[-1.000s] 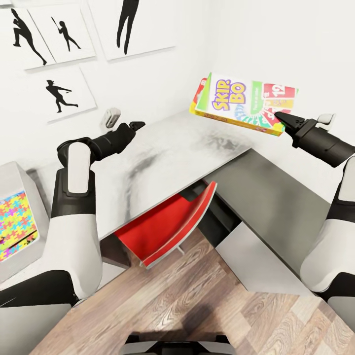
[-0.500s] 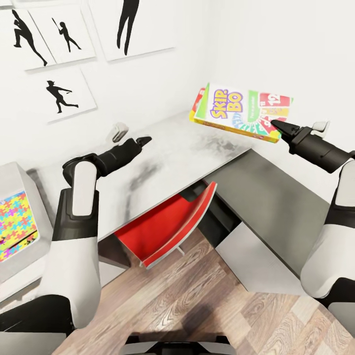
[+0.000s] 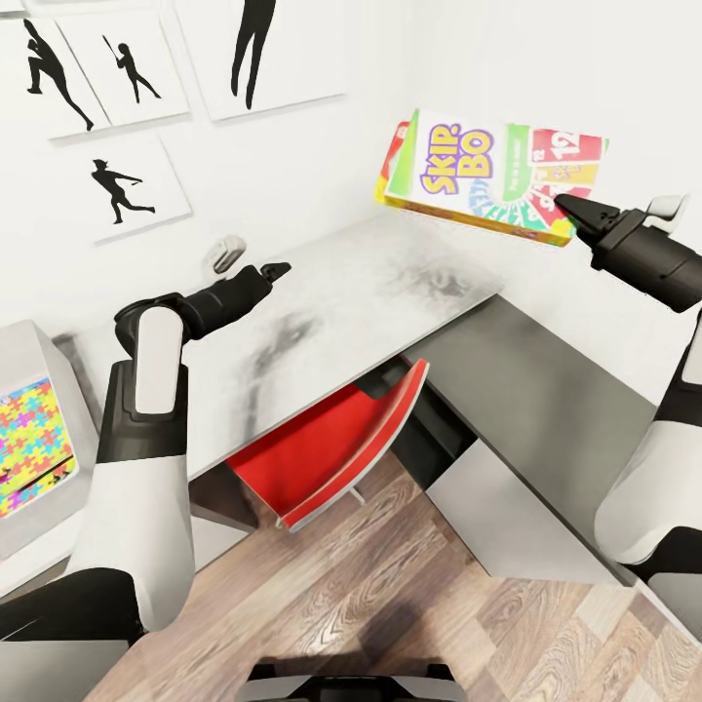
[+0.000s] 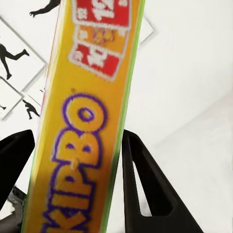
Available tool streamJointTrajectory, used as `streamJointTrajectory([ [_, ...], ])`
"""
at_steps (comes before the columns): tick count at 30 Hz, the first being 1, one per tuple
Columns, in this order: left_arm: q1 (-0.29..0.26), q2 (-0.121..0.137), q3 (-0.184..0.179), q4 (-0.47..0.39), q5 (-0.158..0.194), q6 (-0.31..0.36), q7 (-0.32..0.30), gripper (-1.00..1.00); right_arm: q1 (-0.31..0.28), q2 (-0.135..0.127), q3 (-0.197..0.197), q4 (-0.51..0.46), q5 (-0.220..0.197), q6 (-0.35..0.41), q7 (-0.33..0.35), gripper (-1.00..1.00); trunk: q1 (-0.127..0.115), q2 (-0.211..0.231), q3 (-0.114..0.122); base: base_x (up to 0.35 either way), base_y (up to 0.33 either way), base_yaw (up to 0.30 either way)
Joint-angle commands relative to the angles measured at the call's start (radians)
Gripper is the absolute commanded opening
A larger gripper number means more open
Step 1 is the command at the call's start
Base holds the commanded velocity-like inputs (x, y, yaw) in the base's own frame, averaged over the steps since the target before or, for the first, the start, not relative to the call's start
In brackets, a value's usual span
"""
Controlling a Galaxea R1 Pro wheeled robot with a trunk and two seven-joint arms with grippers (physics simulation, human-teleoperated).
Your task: Put all the toys in the child's room - the three board games (two on the bed and one on the table), the two jigsaw puzzles on the table, and the tennis ball on the table - inside the toy box on the table in the child's room.
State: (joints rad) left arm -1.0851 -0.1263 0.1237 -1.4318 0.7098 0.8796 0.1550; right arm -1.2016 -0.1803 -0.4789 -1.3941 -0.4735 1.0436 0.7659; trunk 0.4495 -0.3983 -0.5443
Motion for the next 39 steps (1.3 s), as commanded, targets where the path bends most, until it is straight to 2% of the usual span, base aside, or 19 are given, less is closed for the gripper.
streamJointTrajectory([
  [1,-0.001,-0.001,0.002,-0.001,0.011,0.005,0.009,1.00,-0.007,0.000,-0.001,0.000,0.006,0.004,0.007,-1.00,0.001,-0.002,-0.001,0.000,0.000,0.000],
  [11,-0.001,-0.001,0.002,-0.001,0.011,0.005,0.009,1.00,-0.059,0.000,-0.001,0.000,0.006,0.004,0.007,-1.00,0.001,-0.002,-0.001,0.000,0.000,0.000],
  [30,-0.001,-0.001,0.002,-0.001,0.011,0.005,0.009,1.00,-0.058,0.000,-0.002,0.001,0.005,0.004,0.007,-1.00,0.001,-0.002,-0.001,0.000,0.000,0.000],
  [39,-0.013,0.016,0.015,0.009,0.029,0.005,-0.033,1.00,-0.036,-0.022,0.004,0.011,-0.009,0.004,-0.009,-1.00,0.001,-0.002,-0.001,0.000,0.000,0.000],
])
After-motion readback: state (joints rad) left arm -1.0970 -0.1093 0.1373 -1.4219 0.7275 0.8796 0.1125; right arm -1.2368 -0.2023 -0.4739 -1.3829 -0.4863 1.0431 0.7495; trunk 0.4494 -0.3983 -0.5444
